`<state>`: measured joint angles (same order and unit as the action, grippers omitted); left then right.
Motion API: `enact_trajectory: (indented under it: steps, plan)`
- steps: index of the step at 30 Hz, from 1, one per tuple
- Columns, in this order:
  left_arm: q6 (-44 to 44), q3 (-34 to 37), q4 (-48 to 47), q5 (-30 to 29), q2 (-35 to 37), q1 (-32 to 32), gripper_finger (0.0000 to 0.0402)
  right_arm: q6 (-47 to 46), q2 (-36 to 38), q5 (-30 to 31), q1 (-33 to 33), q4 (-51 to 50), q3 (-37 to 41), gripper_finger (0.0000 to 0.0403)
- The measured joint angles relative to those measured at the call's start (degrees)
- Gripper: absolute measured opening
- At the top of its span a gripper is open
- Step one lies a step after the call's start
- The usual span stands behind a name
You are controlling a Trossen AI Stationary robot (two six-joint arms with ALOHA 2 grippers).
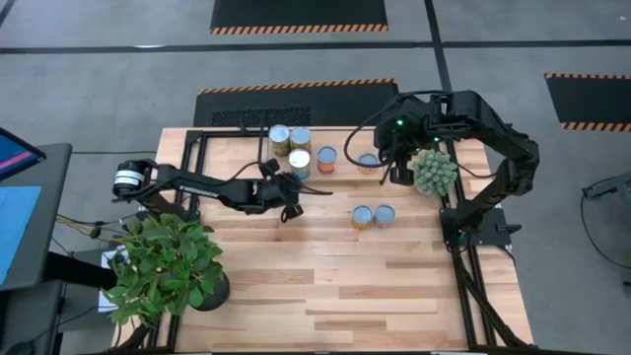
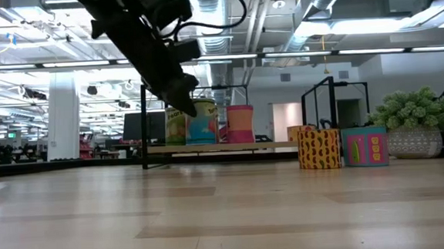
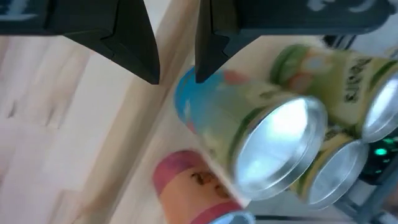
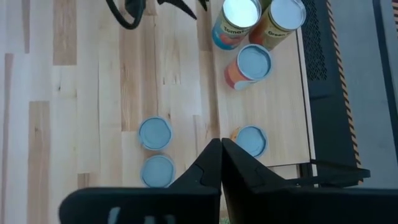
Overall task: Pick and place cans onto a shelf
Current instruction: Put the canned tomatoes on the shelf
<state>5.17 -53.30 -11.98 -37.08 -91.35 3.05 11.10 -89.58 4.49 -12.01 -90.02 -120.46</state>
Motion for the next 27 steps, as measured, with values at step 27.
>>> enact_trajectory:
  steps: [27]
  plan:
    - [-4.8,-0.3,5.5,-4.6,-0.6,1.7,0.0093,2.4,0.0,0.0,-0.1,0.0,0.0,0.0025]
